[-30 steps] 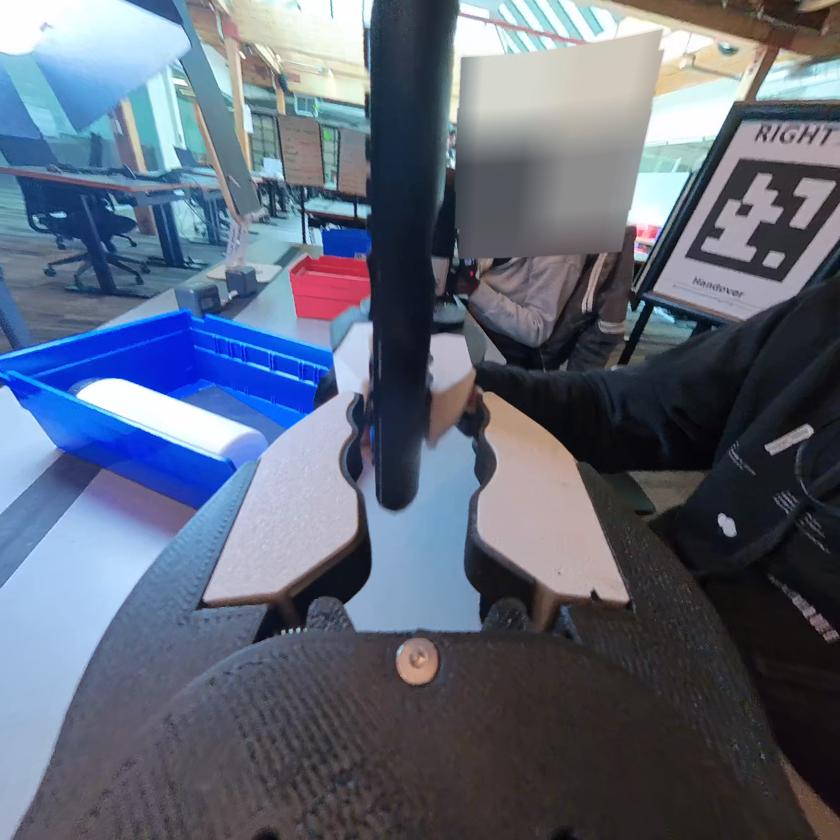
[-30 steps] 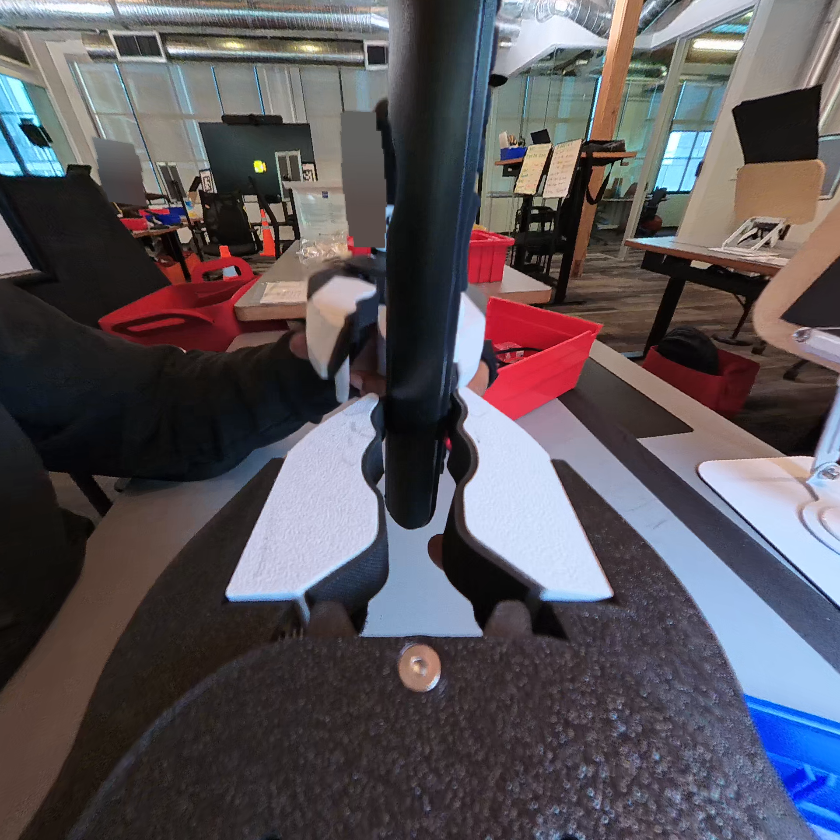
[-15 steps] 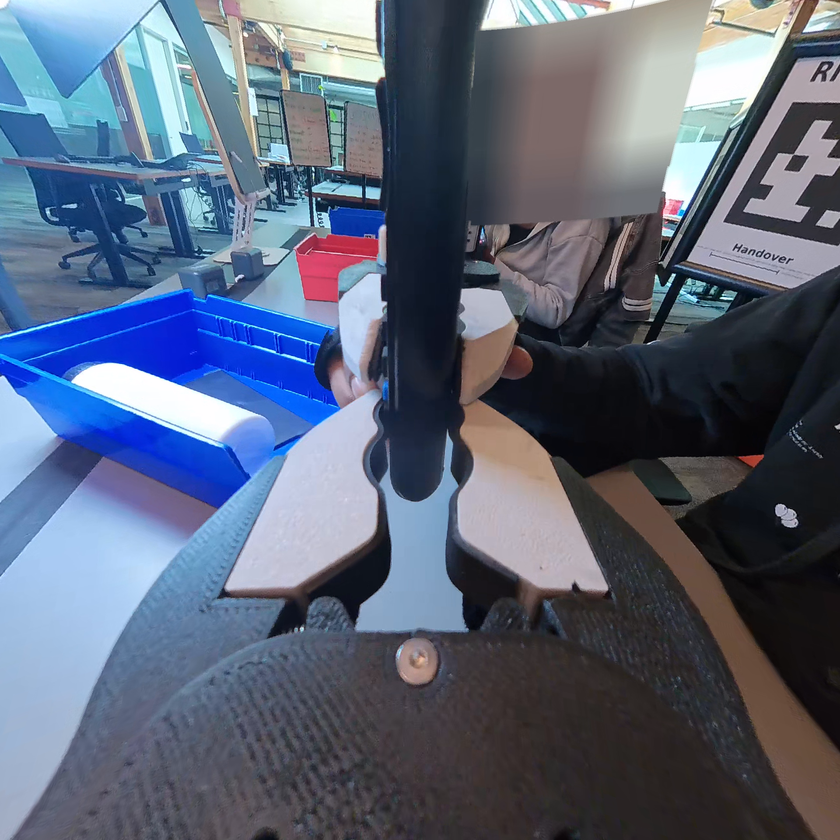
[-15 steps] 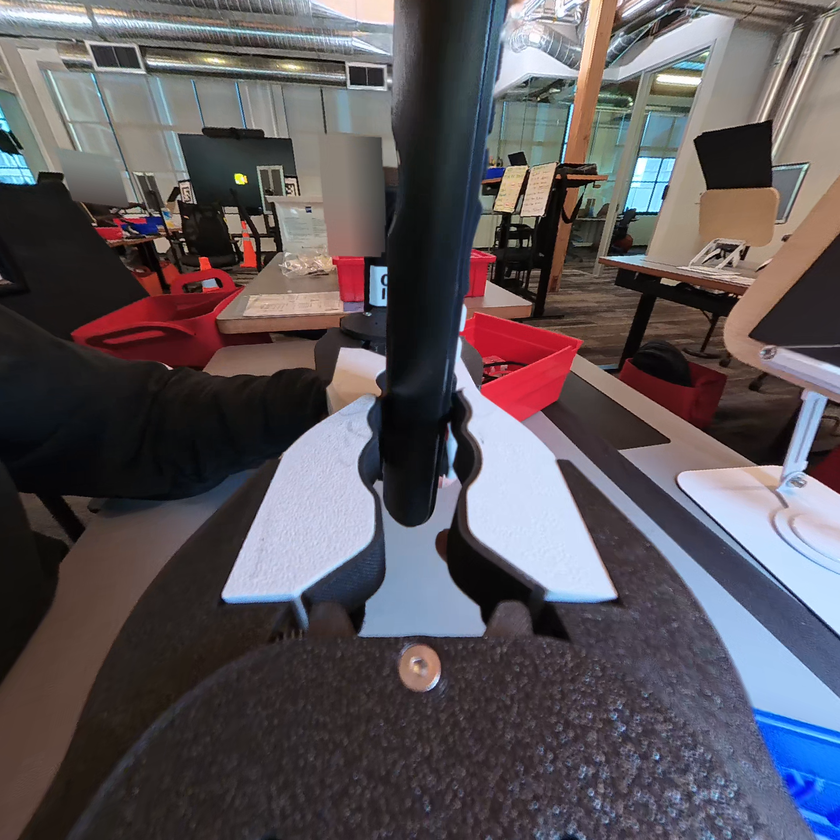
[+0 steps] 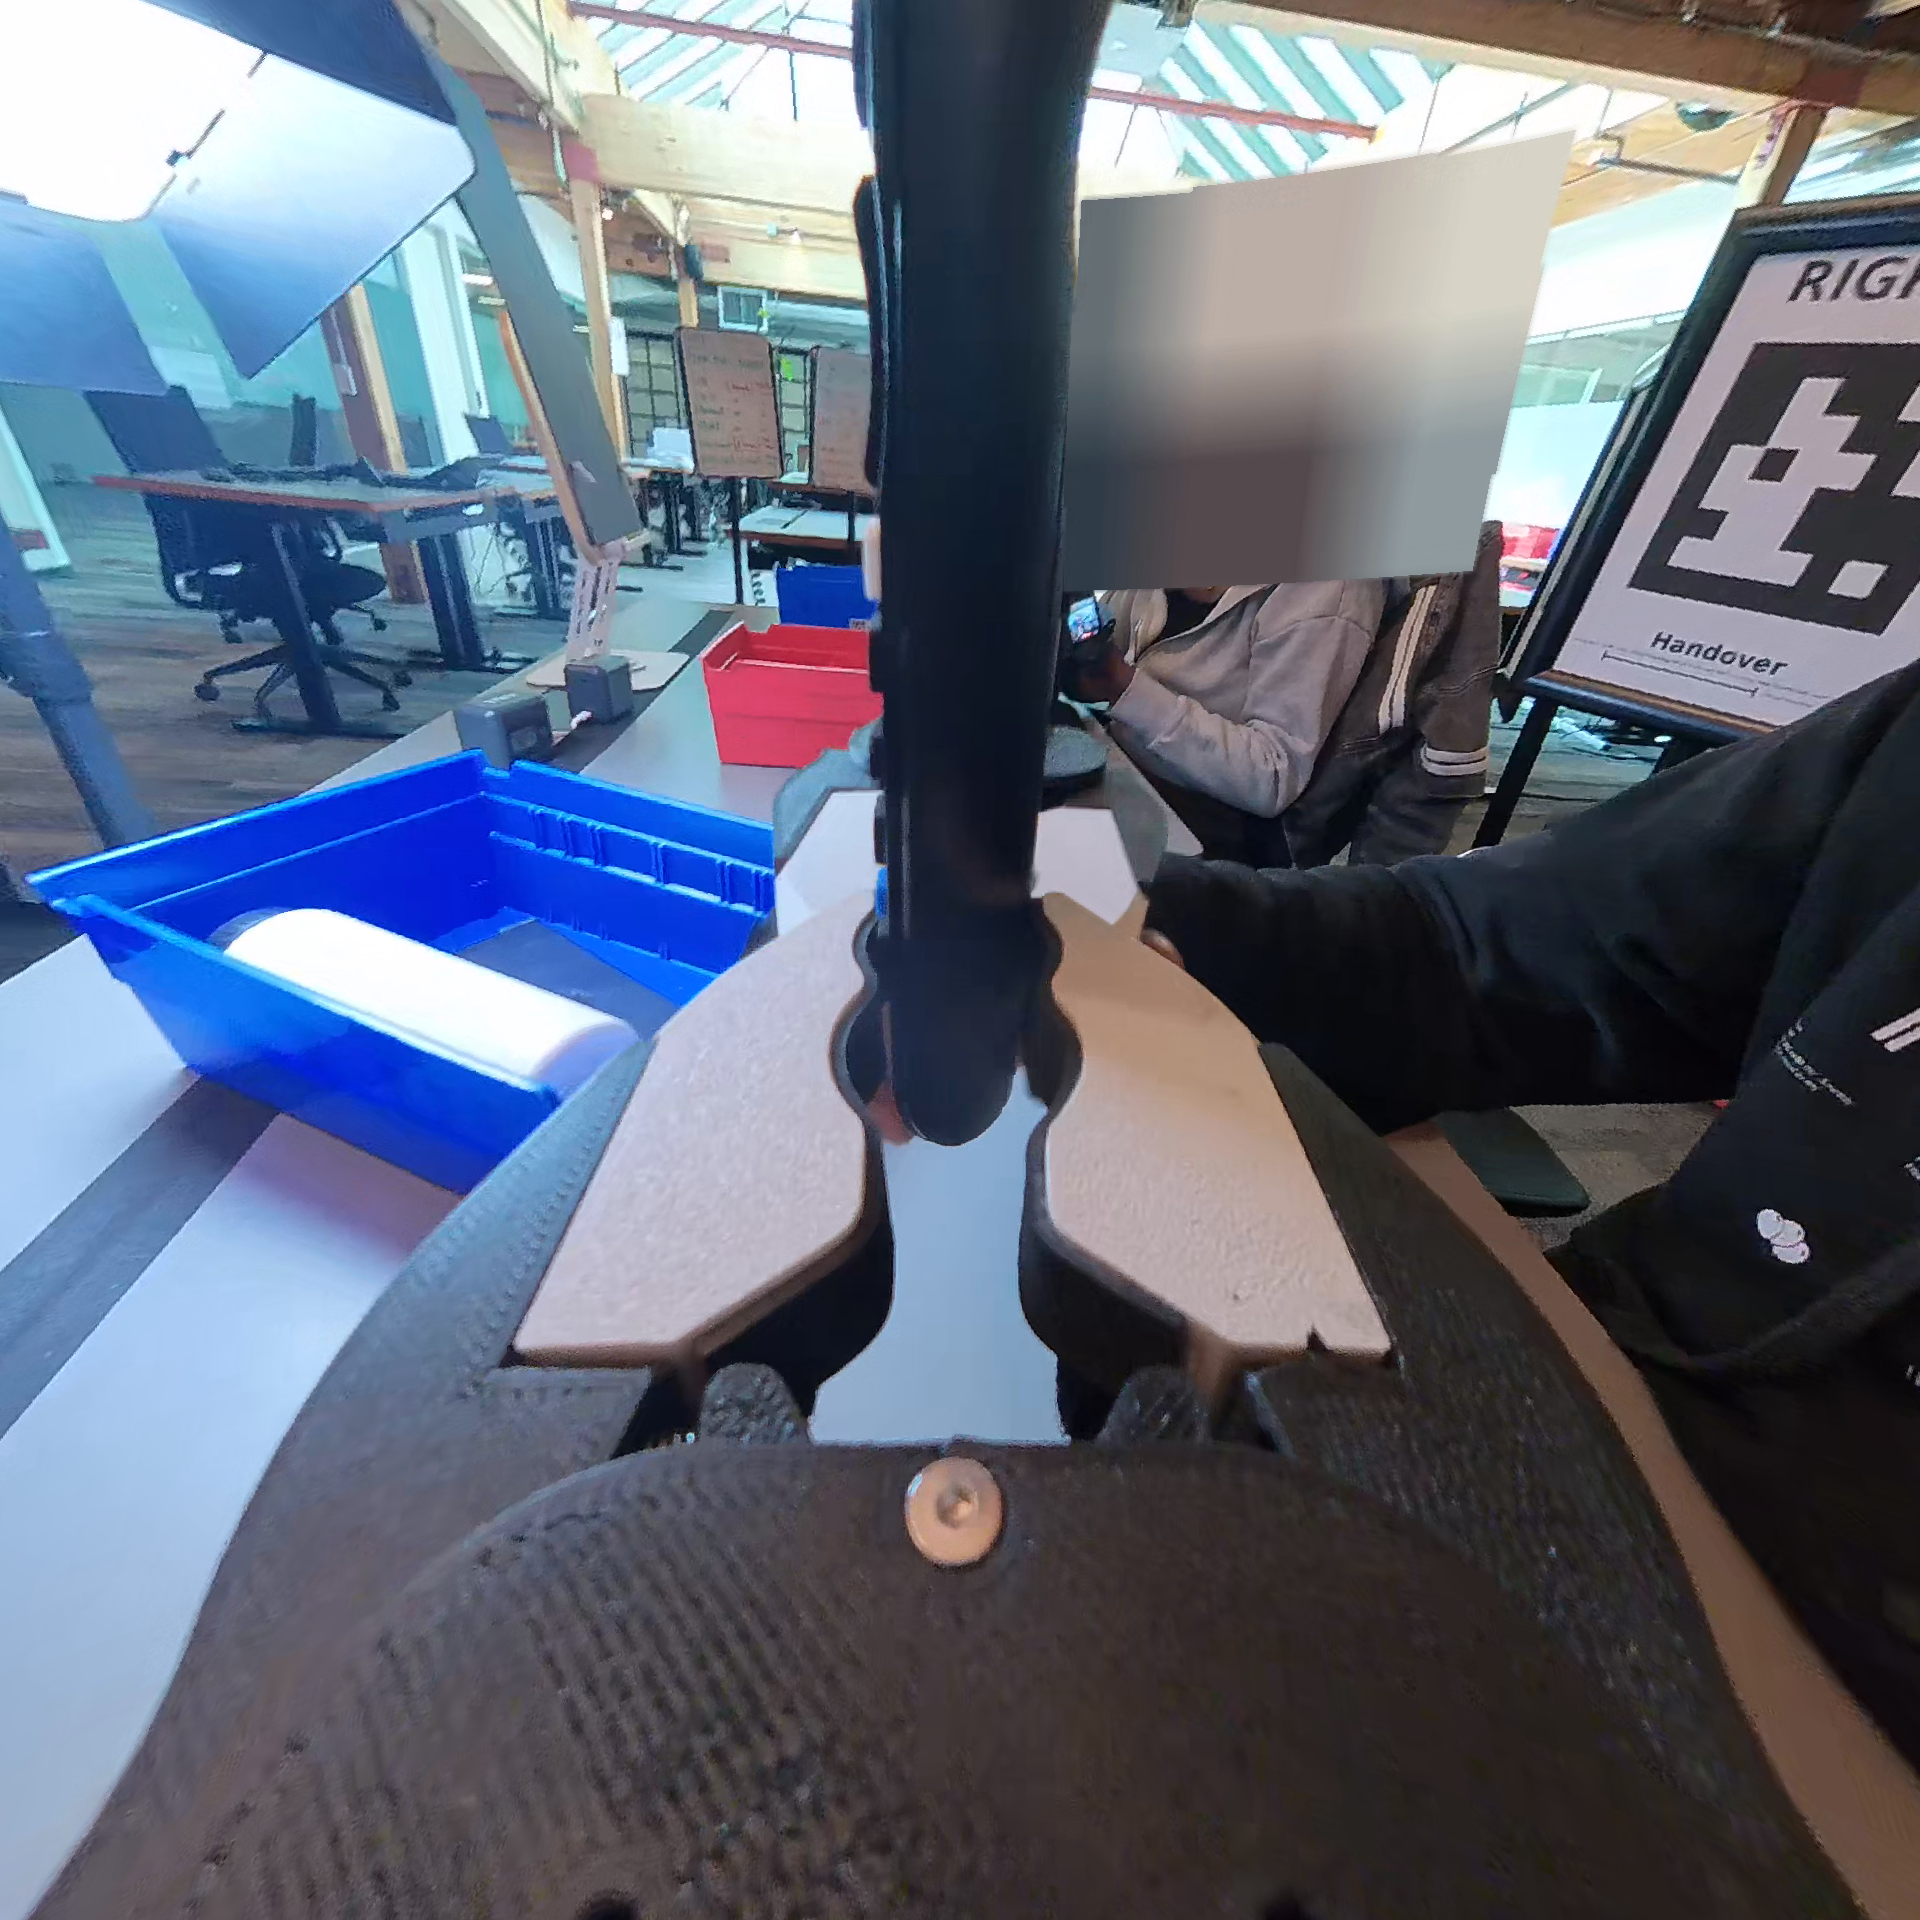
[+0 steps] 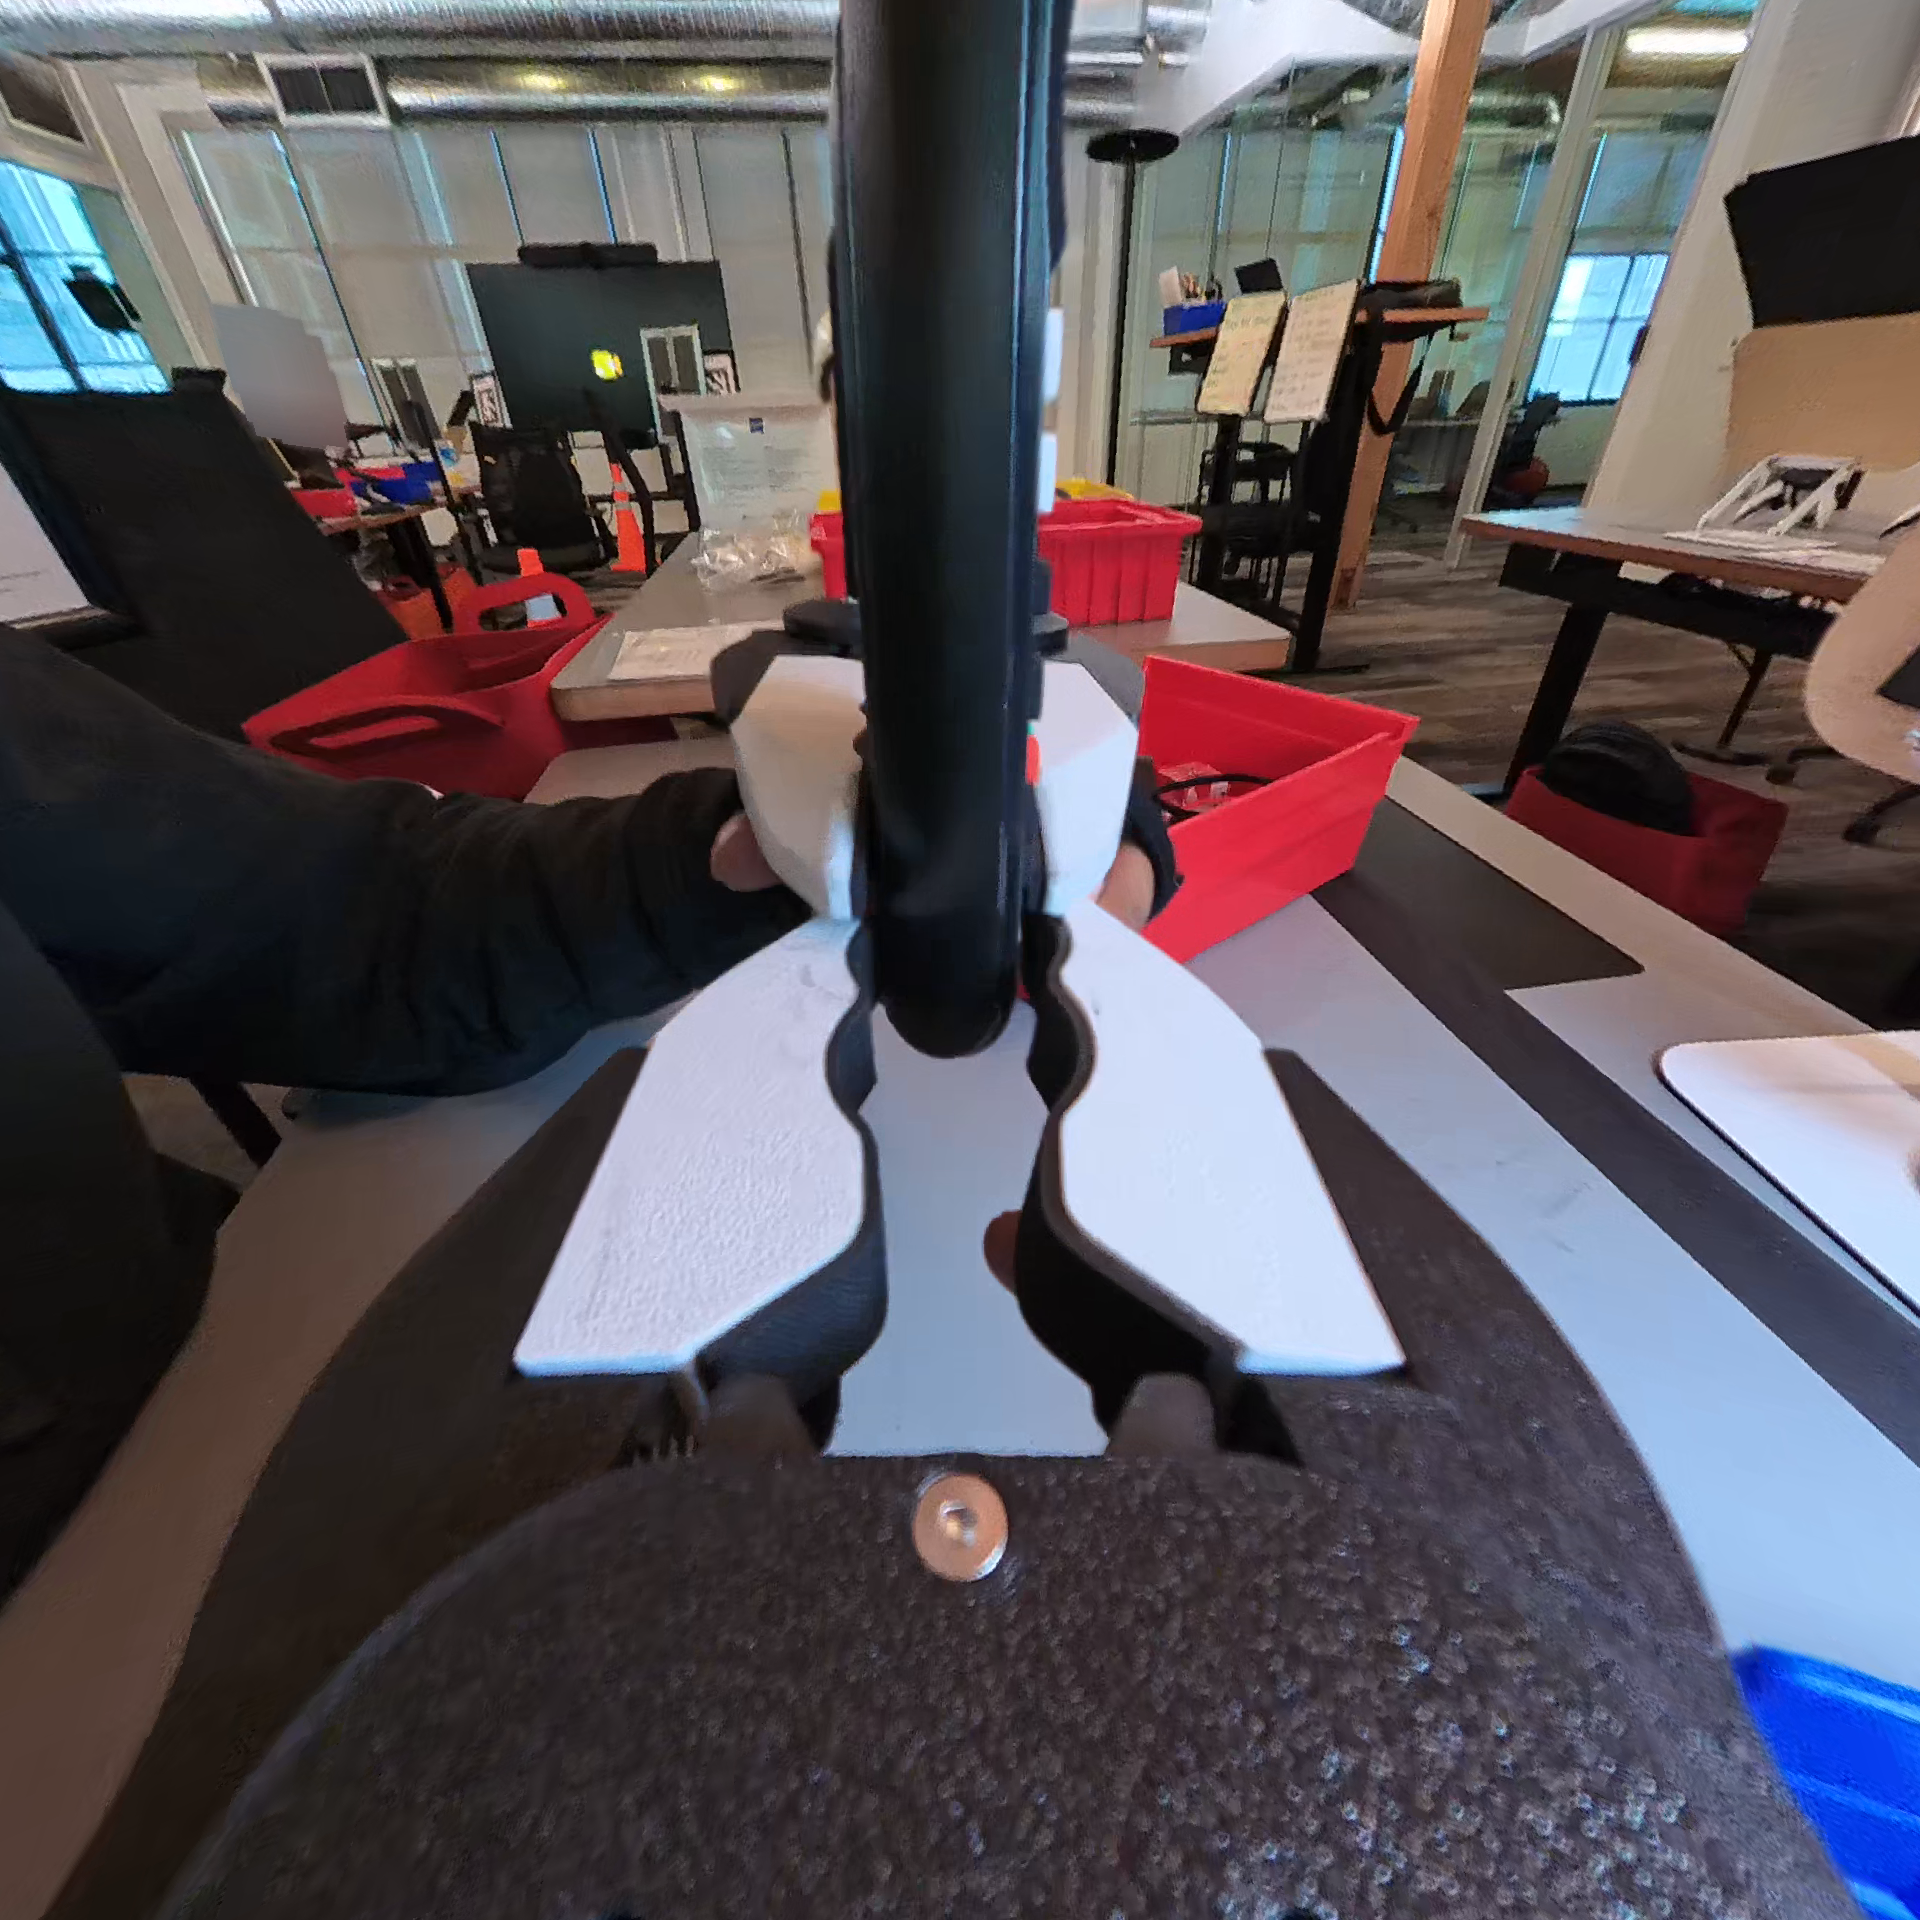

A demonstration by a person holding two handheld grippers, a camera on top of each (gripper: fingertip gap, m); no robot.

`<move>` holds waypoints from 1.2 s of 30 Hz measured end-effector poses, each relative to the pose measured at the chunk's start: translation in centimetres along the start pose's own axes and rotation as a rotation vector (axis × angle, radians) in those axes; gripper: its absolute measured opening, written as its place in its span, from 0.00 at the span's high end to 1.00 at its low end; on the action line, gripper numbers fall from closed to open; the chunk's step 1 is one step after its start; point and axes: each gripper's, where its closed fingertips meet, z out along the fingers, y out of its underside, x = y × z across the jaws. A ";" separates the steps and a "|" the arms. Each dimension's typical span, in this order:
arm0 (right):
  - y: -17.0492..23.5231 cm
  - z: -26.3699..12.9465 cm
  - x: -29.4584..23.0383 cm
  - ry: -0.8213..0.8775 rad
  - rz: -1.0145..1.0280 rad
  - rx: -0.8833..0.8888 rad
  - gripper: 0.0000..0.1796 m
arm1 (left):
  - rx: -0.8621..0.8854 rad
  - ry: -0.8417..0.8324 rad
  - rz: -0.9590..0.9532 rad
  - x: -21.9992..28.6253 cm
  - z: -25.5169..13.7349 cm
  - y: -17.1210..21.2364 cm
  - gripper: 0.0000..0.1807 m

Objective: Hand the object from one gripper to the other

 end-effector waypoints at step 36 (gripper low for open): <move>0.6 -0.8 6.2 0.843 -0.266 -0.036 0.88 | 0.006 -0.578 0.046 -5.5 -0.7 -0.7 0.74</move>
